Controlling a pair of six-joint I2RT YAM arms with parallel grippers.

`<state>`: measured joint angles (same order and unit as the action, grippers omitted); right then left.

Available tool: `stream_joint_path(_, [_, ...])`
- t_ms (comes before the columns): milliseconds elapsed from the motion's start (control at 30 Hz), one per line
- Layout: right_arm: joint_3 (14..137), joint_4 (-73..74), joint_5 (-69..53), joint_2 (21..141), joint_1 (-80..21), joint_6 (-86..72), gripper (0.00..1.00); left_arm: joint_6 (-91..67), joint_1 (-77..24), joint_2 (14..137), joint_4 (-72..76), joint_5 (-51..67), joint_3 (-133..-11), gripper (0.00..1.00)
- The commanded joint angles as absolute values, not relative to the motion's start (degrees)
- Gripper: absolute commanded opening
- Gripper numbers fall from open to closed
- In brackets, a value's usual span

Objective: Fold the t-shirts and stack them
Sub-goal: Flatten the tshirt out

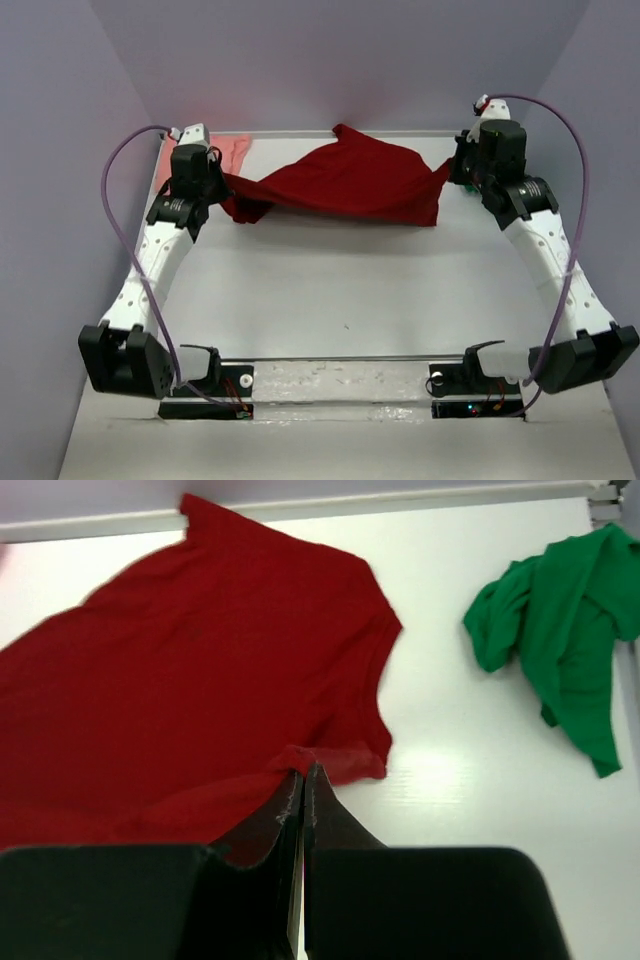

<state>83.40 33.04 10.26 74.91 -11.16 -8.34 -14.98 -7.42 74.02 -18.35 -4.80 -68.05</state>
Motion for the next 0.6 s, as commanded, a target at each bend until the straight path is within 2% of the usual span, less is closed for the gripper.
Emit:
stream_joint_path(0, [83.76, 36.02, 15.29, 64.52, -14.23, -15.64, 0.0, -19.33, -10.36, 60.57, -16.34, -7.2, -67.77, 0.0])
stream_joint_path(100, [80.52, 39.01, 16.25, 62.67, -17.39, -18.36, 0.0, -21.79, -14.23, 57.57, -19.94, -7.82, -66.45, 0.0])
stream_joint_path(200, [74.99, 42.35, 21.43, 59.26, -23.97, -22.39, 0.0, -25.82, -22.29, 54.51, -21.96, -9.14, -63.12, 0.0])
stream_joint_path(367, [67.16, 46.56, 23.29, 53.18, -27.51, -27.06, 0.0, -34.78, -31.61, 47.22, -23.9, -11.68, -56.62, 0.0])
stream_joint_path(567, [69.07, 50.62, 26.89, 48.87, -29.62, -27.87, 0.0, -37.36, -38.31, 43.07, -26.98, -20.73, -58.26, 0.0])
